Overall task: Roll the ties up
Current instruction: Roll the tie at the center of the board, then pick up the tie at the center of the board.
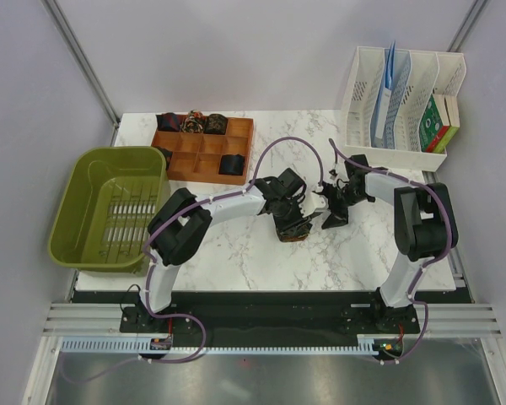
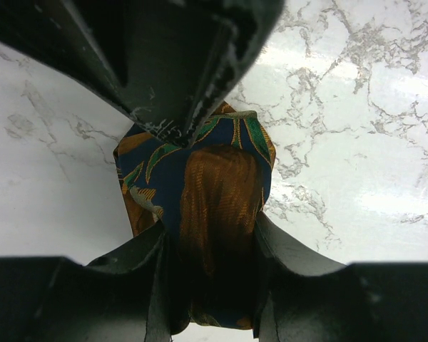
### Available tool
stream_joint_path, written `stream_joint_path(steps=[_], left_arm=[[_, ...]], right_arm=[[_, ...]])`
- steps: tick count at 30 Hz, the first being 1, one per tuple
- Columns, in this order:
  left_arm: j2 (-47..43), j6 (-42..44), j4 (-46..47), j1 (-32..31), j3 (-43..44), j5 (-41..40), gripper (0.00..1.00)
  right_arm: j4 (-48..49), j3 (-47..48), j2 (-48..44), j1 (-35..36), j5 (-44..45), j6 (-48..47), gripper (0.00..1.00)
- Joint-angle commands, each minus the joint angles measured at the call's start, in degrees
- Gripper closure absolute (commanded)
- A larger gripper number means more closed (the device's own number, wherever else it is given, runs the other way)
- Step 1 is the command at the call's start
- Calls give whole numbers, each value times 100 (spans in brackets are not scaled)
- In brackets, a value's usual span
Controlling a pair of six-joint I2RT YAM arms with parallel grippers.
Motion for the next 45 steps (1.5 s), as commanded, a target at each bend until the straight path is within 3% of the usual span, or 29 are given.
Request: stream_joint_path(steps=[1, 12, 23, 24, 27, 37, 40, 45], left_arm=[[479, -33, -271, -41, -92, -251, 91], [567, -112, -315, -50, -75, -206, 96], [673, -200, -324, -32, -57, -233, 96], [681, -209, -324, -32, -57, -233, 96], [708, -253, -324, -32, -48, -206, 97], [725, -305, -315, 29, -101, -189, 97], [743, -332, -324, 29, -101, -180, 98], [804, -332, -324, 47, -66, -180, 98]], right_arm=[[624, -281, 441, 228, 563, -169, 24], [809, -430, 915, 519, 669, -274, 42], [1397, -632, 942, 598, -280, 95, 59], [1406, -650, 925, 607, -351, 95, 59], [1433, -685, 837, 598, -500, 139, 45], [1529, -957, 801, 501, -879, 148, 36], [1626, -1028, 889, 510, -852, 210, 42], [1609, -984, 1012, 519, -835, 148, 73]])
